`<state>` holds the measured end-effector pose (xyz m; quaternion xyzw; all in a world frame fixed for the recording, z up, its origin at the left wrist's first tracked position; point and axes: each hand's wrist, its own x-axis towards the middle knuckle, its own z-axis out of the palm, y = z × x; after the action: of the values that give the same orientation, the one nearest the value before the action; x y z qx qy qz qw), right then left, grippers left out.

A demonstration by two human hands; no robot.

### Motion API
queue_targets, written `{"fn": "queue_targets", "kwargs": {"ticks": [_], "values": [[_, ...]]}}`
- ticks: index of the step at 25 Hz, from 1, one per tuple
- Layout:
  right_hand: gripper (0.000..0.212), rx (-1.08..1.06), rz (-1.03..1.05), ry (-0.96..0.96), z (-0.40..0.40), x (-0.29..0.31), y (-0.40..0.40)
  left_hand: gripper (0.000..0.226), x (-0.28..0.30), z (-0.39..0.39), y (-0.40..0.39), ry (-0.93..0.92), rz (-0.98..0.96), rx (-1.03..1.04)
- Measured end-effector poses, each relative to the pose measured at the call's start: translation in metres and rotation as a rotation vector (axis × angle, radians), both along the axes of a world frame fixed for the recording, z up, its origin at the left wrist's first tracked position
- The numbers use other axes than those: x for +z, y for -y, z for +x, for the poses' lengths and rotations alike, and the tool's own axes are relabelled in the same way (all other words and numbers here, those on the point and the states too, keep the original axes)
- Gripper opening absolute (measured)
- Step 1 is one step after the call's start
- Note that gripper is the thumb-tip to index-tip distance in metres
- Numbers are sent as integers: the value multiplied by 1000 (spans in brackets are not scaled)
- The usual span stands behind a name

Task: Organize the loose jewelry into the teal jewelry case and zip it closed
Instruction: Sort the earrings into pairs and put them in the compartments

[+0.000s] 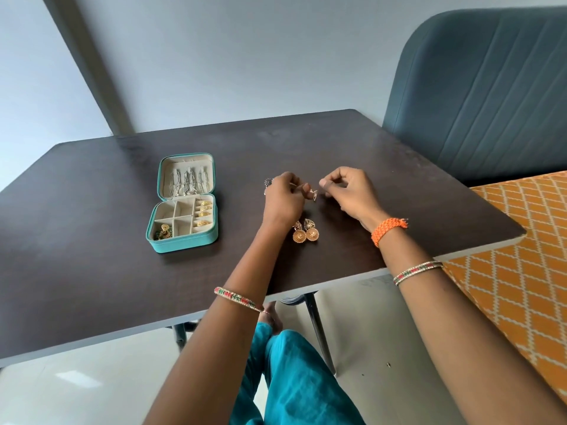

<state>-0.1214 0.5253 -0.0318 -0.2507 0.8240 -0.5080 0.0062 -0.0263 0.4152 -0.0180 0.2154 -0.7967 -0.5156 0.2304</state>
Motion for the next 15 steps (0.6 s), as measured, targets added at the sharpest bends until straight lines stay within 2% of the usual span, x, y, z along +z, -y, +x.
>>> {"fn": "queue_targets", "kwargs": {"ticks": [2, 4, 10, 15], "values": [[14, 26, -52, 29, 1, -1, 0, 15, -3, 6, 1, -121, 194, -9], [13, -16, -45, -3, 2, 0, -1, 11, -5, 9, 2, -181, 304, -20], [31, -149, 295, -184, 10, 11, 10, 8, -2, 15, 7, -320, 558, -9], [17, -176, 383, -265, 13, 13, 22, 7, 4, 17, 8, -395, 726, 2]]}}
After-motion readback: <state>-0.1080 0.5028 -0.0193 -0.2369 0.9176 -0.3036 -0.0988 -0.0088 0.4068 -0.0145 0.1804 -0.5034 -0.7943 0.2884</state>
